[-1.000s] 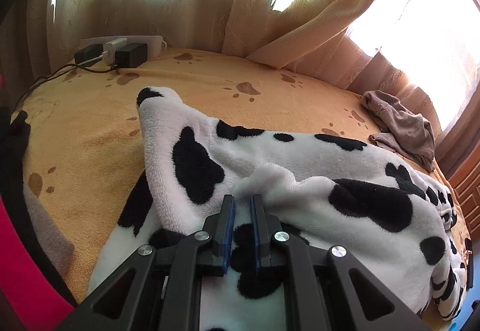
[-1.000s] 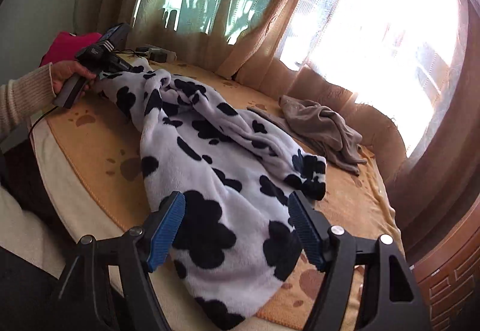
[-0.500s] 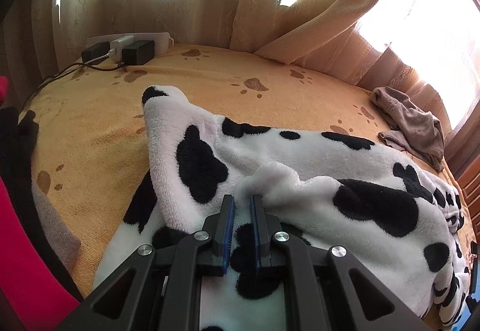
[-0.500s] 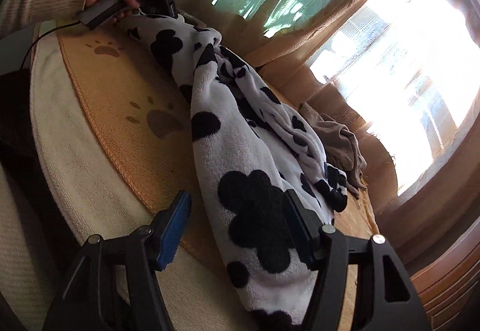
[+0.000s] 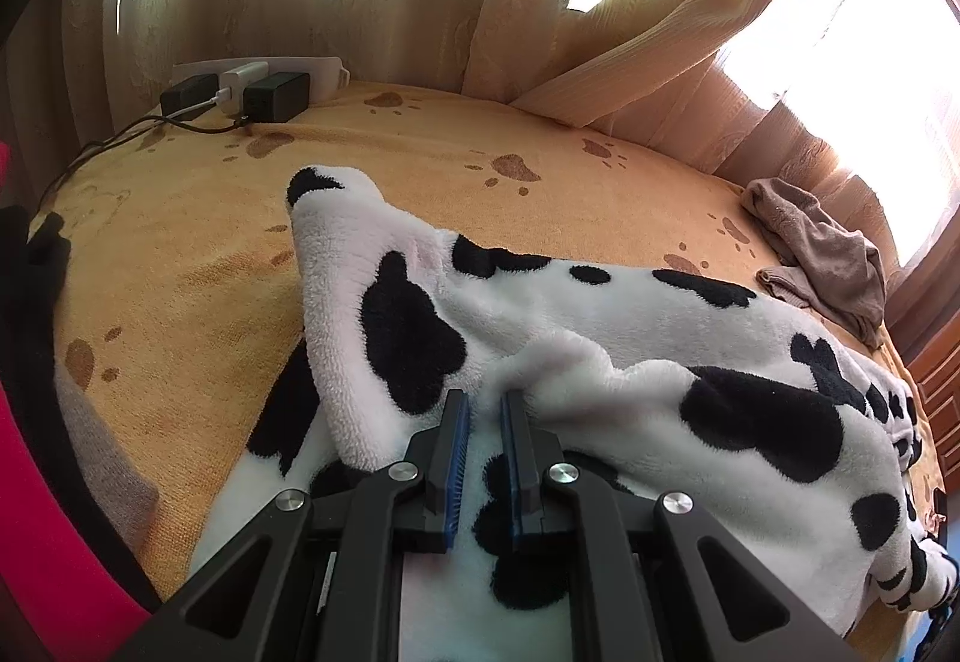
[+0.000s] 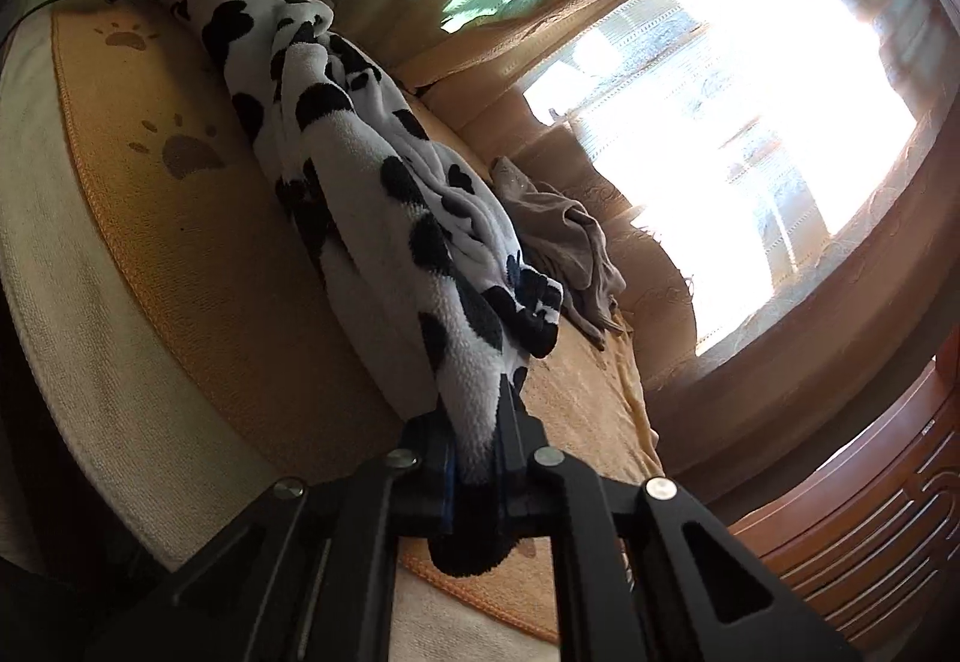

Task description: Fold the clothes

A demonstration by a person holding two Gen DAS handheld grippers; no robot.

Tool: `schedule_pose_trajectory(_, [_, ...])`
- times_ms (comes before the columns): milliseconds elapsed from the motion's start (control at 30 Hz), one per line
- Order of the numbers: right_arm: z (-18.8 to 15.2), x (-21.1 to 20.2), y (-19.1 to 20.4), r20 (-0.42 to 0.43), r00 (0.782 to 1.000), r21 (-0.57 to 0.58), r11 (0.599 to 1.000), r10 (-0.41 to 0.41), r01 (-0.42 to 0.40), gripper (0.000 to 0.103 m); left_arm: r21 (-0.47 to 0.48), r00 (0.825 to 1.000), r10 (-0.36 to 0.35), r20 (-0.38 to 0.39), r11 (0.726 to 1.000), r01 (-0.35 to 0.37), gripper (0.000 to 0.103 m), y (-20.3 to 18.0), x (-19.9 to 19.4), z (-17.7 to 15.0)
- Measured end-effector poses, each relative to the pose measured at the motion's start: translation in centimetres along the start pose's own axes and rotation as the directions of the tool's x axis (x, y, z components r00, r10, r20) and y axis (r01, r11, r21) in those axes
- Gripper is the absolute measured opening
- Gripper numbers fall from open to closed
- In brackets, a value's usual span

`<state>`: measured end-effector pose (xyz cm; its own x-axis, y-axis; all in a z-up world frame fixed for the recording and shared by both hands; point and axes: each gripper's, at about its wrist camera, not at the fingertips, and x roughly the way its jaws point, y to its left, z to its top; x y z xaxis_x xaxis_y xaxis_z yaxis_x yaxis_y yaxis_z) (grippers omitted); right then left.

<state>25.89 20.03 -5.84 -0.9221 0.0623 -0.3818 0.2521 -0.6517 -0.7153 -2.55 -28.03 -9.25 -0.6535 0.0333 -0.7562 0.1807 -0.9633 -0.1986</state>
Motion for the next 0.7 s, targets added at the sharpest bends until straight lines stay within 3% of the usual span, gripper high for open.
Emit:
schedule_pose_trajectory(200, [2.6, 3.0, -5.2, 0.036, 0.999, 0.049, 0.999, -0.007, 0.005, 0.010, -0.003, 1.000, 0.009, -0.008, 1.000, -0.009, 0.012, 0.2, 0.2, 0.2])
schedule_pose_trajectory(300, [3.6, 6.5, -6.5, 0.019, 0.999, 0.057, 0.997, 0.046, -0.047, 0.010, -0.023, 1.000, -0.008, -0.006, 1.000, 0.008, 0.012, 0.7, 0.3, 0.3])
schedule_pose_trajectory(433, [4.1, 12.5, -6.7, -0.085, 0.981, 0.045, 0.984, 0.175, -0.172, 0.014, -0.037, 1.000, -0.018, -0.003, 0.999, 0.018, 0.013, 1.2, 0.5, 0.4])
schedule_pose_trajectory(467, [4.0, 13.8, -6.6, -0.096, 0.976, 0.049, 0.981, 0.193, -0.189, 0.018, -0.033, 1.000, -0.014, -0.002, 0.999, 0.014, 0.013, 1.2, 0.5, 0.4])
schedule_pose_trajectory(533, [3.7, 15.8, -6.7, -0.120, 0.969, 0.066, 0.976, 0.214, -0.208, 0.048, -0.010, 1.000, 0.012, 0.003, 1.000, -0.012, 0.016, 1.1, 0.6, 0.4])
schedule_pose_trajectory(633, [3.5, 17.0, -8.9, -0.109, 0.974, 0.160, 0.971, 0.199, -0.180, 0.080, 0.023, 0.997, 0.077, 0.007, 0.997, -0.078, 0.020, 1.2, 0.8, 0.6])
schedule_pose_trajectory(667, [3.3, 17.0, -9.9, -0.108, 0.977, 0.193, 0.968, 0.182, -0.159, 0.082, 0.033, 0.993, 0.117, 0.005, 0.993, -0.117, 0.020, 1.4, 1.0, 0.6])
schedule_pose_trajectory(700, [3.2, 17.1, -10.8, -0.115, 0.981, 0.215, 0.968, 0.157, -0.130, 0.082, 0.026, 0.993, 0.114, 0.002, 0.993, -0.114, 0.021, 1.7, 1.2, 0.7])
